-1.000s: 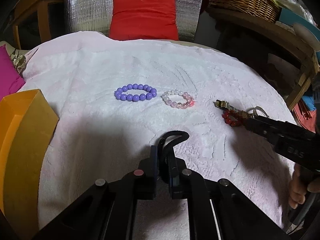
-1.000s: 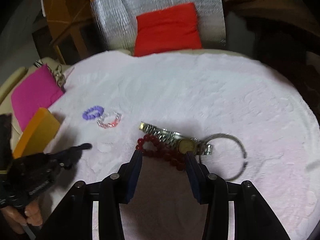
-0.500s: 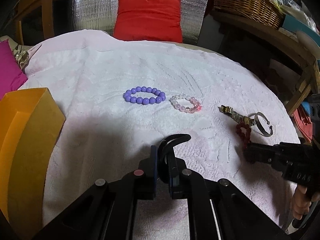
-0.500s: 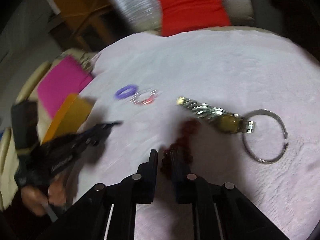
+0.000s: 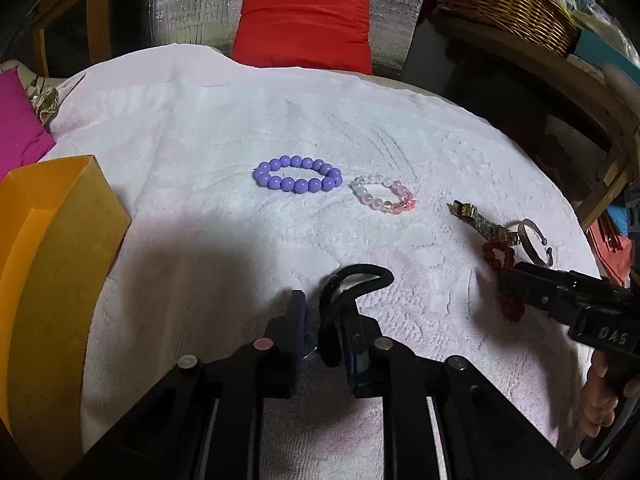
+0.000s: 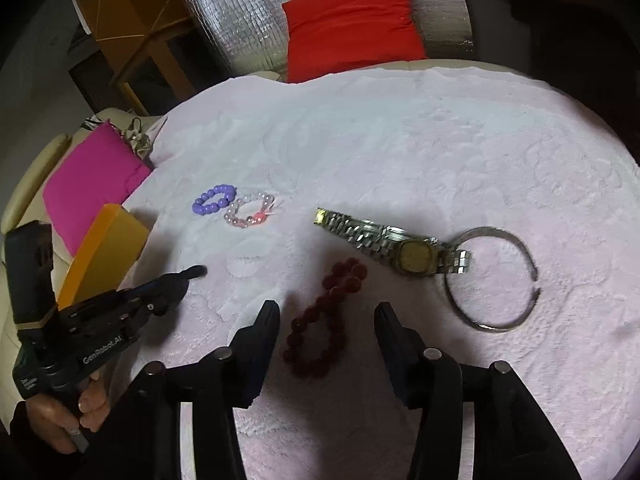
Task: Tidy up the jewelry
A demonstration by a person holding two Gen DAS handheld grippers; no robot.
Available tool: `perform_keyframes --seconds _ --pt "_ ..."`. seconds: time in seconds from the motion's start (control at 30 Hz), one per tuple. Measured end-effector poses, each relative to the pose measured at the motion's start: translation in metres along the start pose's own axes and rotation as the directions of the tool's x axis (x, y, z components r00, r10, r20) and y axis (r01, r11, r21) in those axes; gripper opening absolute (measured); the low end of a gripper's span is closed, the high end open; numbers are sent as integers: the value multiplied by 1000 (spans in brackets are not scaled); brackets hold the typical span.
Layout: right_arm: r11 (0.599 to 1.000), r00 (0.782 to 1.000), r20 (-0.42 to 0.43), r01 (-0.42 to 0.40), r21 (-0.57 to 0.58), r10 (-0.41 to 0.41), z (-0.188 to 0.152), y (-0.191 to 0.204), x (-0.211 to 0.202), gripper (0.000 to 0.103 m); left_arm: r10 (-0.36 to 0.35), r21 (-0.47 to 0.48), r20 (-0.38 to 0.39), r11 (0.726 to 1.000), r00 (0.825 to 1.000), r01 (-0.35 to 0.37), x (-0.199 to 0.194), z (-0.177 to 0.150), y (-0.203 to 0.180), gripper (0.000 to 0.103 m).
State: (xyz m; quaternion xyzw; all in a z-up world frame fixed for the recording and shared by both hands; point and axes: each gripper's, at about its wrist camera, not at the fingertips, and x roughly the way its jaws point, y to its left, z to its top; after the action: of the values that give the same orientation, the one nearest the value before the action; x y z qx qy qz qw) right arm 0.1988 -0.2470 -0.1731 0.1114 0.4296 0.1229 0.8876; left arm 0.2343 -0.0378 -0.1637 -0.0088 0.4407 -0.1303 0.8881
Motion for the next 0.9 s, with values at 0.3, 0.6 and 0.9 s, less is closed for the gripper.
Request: perform_keyframes --seconds 0.3,0.6,0.9 --pt "997 997 52 60 -45 -58 -2 7 -1 11 -20 -16 6 1000 1000 20 -3 0 6 10" --pt "998 996 77 45 -45 -42 -11 3 -34 11 -26 3 39 1000 999 26 -20 -5 -1 9" --pt "997 994 82 69 -34 -66 -35 -17 -74 11 -40 36 60 999 997 38 -42 -11 -15 9"
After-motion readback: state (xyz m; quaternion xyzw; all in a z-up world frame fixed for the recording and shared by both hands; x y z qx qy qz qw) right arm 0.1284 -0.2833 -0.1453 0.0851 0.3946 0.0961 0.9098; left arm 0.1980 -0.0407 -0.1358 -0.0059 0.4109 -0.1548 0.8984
